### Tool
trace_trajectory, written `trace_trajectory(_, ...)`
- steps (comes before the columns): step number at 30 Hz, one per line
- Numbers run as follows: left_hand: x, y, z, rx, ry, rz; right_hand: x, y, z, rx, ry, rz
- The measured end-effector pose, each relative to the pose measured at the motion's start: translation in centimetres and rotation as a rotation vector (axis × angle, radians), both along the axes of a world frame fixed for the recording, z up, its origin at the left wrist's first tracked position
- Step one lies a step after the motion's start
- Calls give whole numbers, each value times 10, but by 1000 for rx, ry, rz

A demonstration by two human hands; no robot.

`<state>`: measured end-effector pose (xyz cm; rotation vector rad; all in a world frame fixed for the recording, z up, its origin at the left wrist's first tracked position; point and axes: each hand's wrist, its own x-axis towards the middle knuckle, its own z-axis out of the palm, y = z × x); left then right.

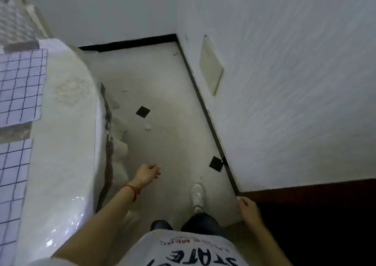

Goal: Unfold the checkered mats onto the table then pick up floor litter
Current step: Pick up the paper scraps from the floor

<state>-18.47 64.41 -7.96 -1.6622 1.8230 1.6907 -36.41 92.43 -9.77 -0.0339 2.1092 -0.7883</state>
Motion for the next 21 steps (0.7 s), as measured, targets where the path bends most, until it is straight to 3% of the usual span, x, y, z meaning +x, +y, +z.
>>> trace_trajectory(5,-21,-39,-12,60,-58,247,-103,-94,-1,24,13,240)
trace_trajectory(11,-31,-81,-28,134,-66,524,-182,-237,12,-30,16,369)
trace_trajectory(17,-54,-166,-58,201,-118,596,-225,-376,-8,-80,13,399)
trace_trajectory(21,-86,-251,-65,207,-146,538,-239,-442,-19,-46,-5,389)
